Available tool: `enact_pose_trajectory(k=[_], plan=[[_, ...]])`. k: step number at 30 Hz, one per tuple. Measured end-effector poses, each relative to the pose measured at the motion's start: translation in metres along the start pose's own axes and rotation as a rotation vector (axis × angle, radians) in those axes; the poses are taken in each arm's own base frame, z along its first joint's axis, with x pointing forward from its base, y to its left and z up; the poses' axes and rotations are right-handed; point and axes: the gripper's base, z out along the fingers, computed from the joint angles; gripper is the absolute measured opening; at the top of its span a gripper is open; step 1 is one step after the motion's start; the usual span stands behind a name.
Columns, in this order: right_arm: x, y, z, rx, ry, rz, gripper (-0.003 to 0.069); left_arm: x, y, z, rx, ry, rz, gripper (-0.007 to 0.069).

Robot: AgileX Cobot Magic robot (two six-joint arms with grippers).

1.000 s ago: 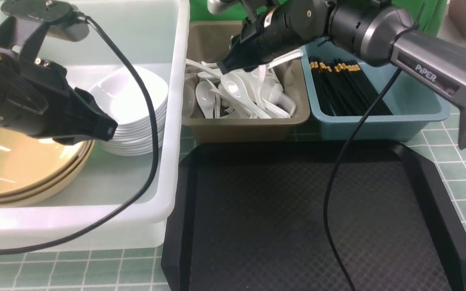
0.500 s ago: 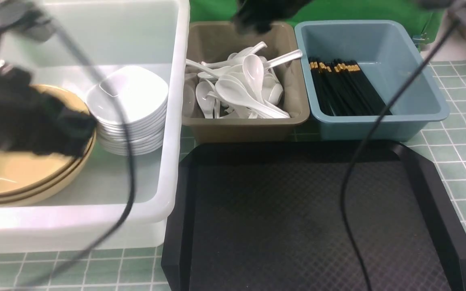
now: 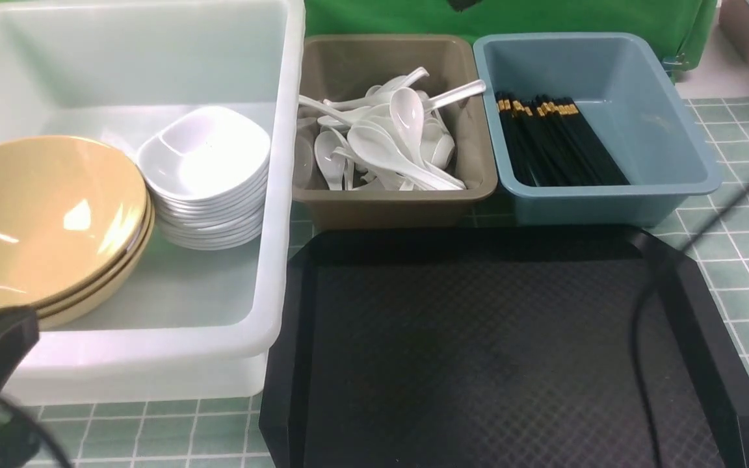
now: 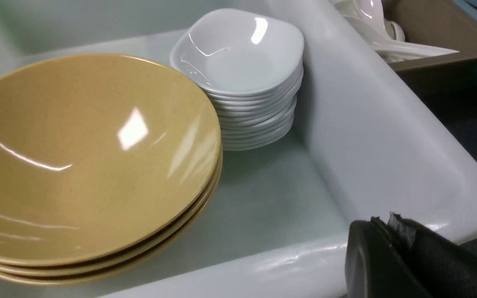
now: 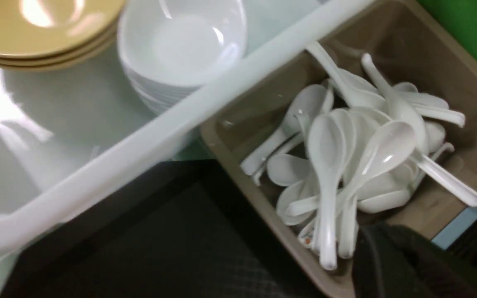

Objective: On blue table put chopsticks spoon bowls plates into blue grey white boxes.

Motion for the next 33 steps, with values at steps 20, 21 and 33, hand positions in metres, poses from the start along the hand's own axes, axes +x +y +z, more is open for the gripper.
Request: enact_pose_trajectory(k=[20,21,33], plan=[[0.158,0.078,-0.101,0.199,-0.460,-0.007,0.0038,0.014,0.000,-0.008,-0.020,-0.036,0.022,0.0001],[0.172,0.084,-0.103,0.202,-0.465,-0.001,0.0039,0.014,0.000,-0.008,-0.020,-0.036,0.022,0.0001],[0.196,0.094,-0.102,0.165,-0.408,0.003,0.0046,0.014,0.000,-0.008,-0.020,-0.035,0.022,0.0001]])
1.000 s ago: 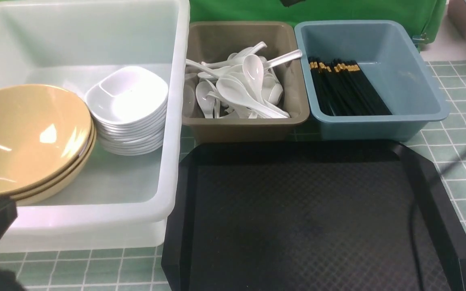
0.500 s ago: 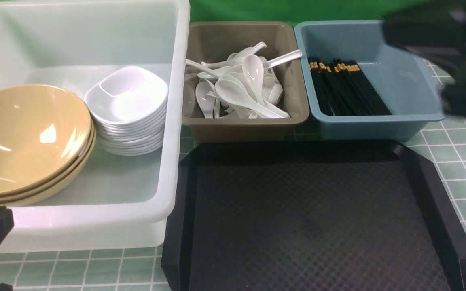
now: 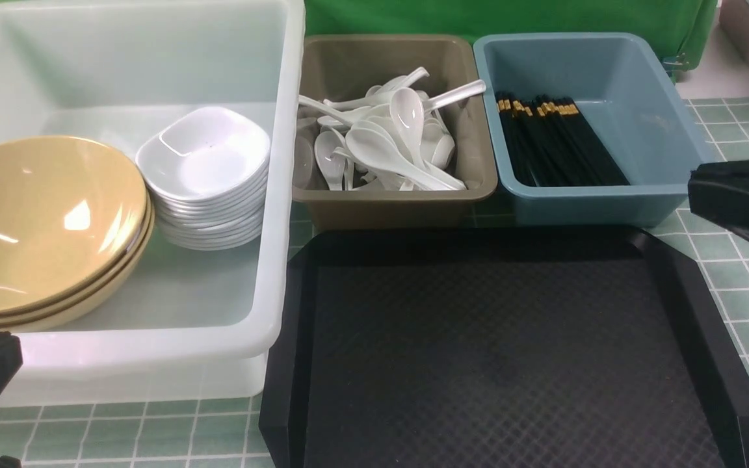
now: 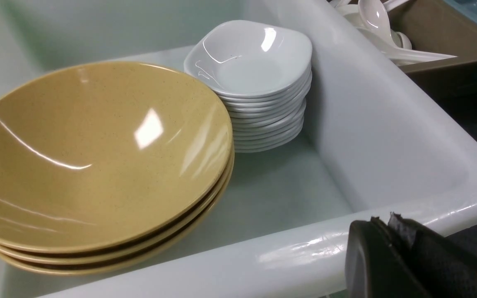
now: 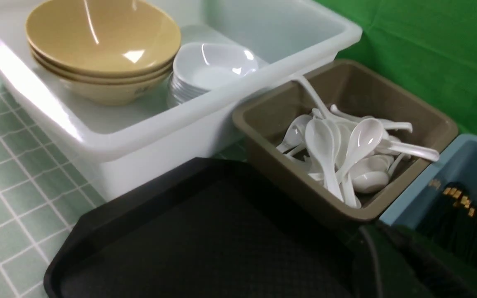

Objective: On blue table put chopsticks spoon bowls plates into blue grey white boxes.

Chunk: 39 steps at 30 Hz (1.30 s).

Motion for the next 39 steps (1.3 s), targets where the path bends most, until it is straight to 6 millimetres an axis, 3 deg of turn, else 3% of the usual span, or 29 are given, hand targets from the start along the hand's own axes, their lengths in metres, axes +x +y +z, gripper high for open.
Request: enact_pose_trajectory(k=[19,25,31,32,39], plan=[[-0.004,-0.004,0.000,0.046,-0.045,0.074,0.0047,0.000,0.000,0.000,0.000,0.000,0.000,0.0001],[0.004,-0.007,0.006,0.089,-0.086,0.089,0.0035,0.000,0.000,0.000,0.000,0.001,0.000,0.0001],[0.048,-0.012,0.001,0.252,-0.188,0.195,0.0035,0.000,0.000,0.000,0.000,0.003,0.000,0.0001],[0.070,-0.012,-0.007,0.319,-0.199,0.219,0.0035,0.000,0.000,0.000,0.000,0.003,0.000,0.0001],[0.158,-0.002,-0.033,0.620,-0.170,0.259,0.0035,0.000,0.000,0.000,0.000,0.003,0.000,0.0001]])
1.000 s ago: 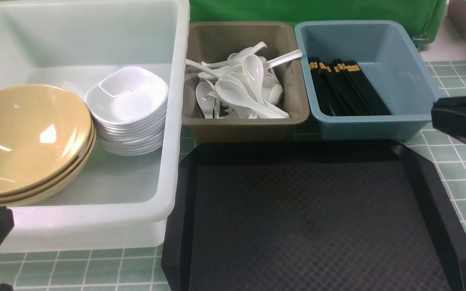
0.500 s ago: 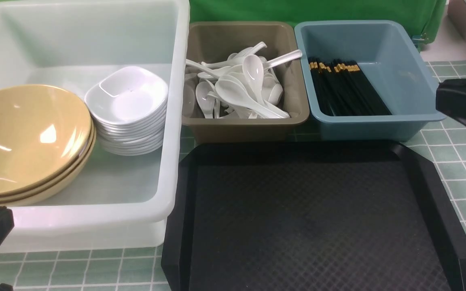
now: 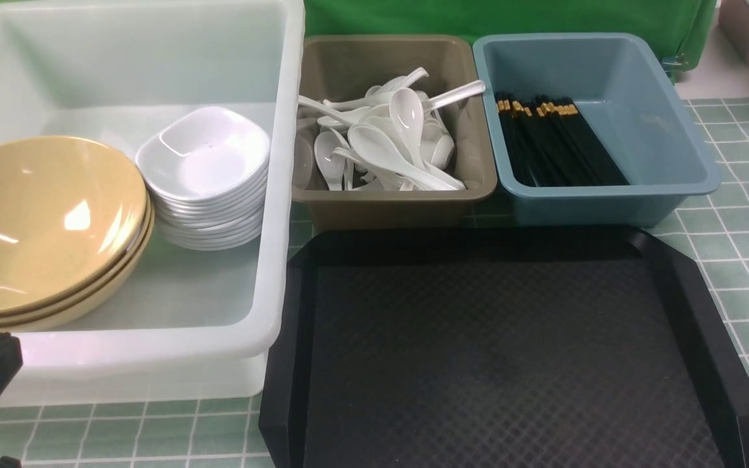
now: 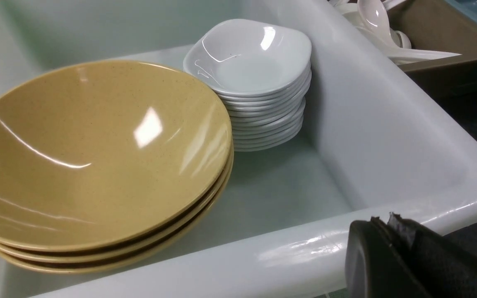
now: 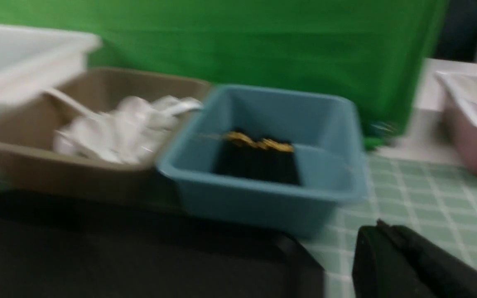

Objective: On blue table put chopsticks spoon bowls plates into blue grey white boxes.

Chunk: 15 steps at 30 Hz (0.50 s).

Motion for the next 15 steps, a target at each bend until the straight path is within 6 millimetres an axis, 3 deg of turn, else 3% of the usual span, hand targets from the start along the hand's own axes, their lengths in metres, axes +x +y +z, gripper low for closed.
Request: enact_pose_trajectory(k=[5,15], plan=[[0.050,-0.006,-0.012,0.148,0.017,-0.031,0.0035,0.000,0.000,0.000,0.000,0.000,0.000,0.0001],[0.069,-0.005,-0.018,0.143,0.143,-0.021,0.0035,0.001,0.000,0.000,0.001,0.008,0.000,0.0001]])
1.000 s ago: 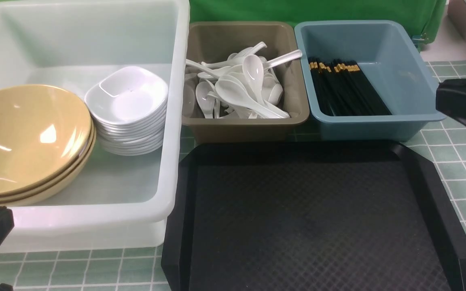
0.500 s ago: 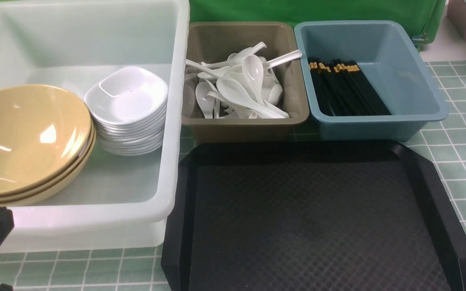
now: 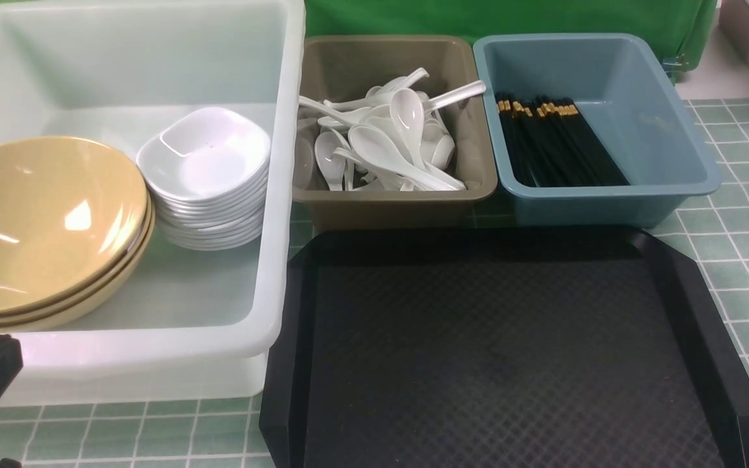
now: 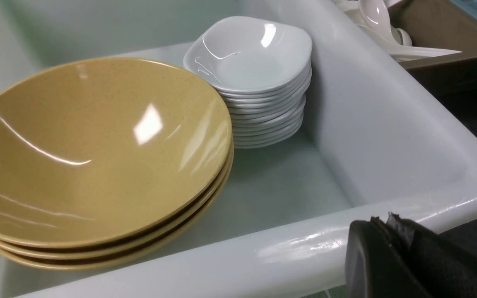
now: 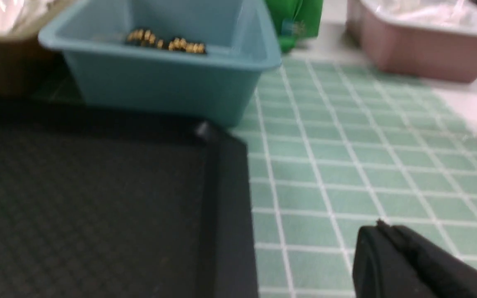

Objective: On blue table put chopsticks spoon bowls plates into blue grey white boxes.

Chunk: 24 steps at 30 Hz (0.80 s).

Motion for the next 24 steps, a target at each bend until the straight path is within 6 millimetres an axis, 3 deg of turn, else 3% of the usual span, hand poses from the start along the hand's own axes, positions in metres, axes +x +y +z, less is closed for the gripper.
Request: enact_pose_trajectory(k=[24], plan=[[0.0006,0.0007,0.0000,-0.011,0.006,0.009,0.0036,0.0009,-0.0001,0.0000,0.002,0.010,0.000,0.0001]])
